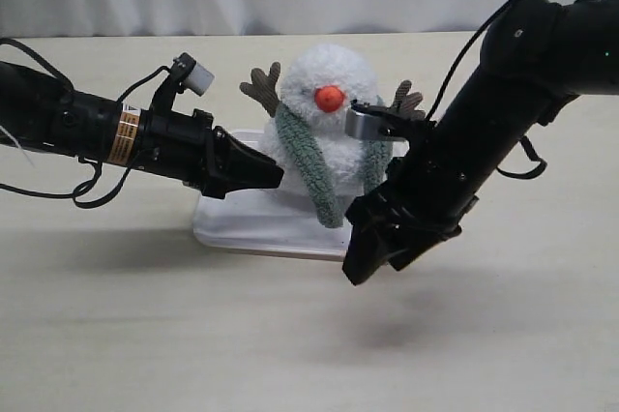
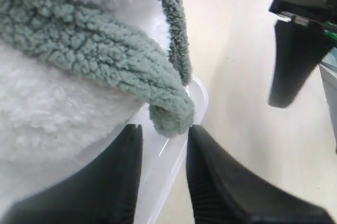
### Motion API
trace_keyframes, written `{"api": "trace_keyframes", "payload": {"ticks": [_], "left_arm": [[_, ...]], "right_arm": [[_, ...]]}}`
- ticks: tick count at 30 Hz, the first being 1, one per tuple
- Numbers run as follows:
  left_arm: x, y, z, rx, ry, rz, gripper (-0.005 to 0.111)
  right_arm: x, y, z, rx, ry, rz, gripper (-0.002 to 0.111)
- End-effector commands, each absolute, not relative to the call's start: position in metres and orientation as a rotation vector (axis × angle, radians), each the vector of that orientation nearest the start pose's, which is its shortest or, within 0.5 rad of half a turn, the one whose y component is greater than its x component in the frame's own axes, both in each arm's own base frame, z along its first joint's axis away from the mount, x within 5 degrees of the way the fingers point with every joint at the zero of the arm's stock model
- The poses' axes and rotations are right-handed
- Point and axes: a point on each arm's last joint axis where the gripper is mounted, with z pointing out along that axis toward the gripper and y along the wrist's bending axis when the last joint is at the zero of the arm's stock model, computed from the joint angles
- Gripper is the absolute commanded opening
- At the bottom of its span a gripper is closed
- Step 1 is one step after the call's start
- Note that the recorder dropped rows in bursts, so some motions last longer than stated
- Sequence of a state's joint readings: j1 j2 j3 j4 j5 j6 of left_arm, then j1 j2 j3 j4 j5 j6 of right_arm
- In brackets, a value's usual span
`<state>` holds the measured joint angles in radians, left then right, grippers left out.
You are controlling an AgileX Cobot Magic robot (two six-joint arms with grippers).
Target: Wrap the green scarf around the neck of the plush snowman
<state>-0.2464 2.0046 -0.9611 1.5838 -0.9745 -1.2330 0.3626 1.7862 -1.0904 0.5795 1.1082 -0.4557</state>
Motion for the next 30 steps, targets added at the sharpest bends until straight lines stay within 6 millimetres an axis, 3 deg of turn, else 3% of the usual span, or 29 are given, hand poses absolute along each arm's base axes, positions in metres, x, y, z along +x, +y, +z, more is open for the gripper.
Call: {"api": "trace_keyframes", "payload": {"ticks": [1, 8, 13, 16, 20, 25, 30], "left_arm": [[0.318, -0.157, 0.129, 1.009, 2.050, -1.154, 0.028], [0.317, -0.157, 0.129, 1.024, 2.040, -1.147, 0.028], [0.318, -0.158, 0.130, 0.996, 2.033, -1.161, 0.028], [0.319, -0.158, 0.131, 0.984, 2.028, -1.170, 0.023], [0.319, -0.158, 0.134, 0.974, 2.023, -1.161, 0.000], [0.316, -0.154, 0.159, 1.010, 1.988, -1.066, 0.000], [0.304, -0.135, 0.184, 0.843, 2.048, -0.794, 0.000]], "right_arm": [[0.264, 0.150, 0.192, -0.873, 3.123, 0.860, 0.057], [0.260, 0.147, 0.217, -0.925, 2.998, 0.815, 0.027], [0.256, 0.138, 0.257, -0.904, 2.769, 0.653, 0.004], [0.251, 0.131, 0.283, -0.865, 2.628, 0.557, 0.004], [0.236, 0.122, 0.317, -0.827, 2.468, 0.505, 0.004], [0.209, 0.110, 0.344, -0.762, 2.289, 0.472, 0.004], [0.187, 0.097, 0.353, -0.686, 2.136, 0.433, 0.004]]}}
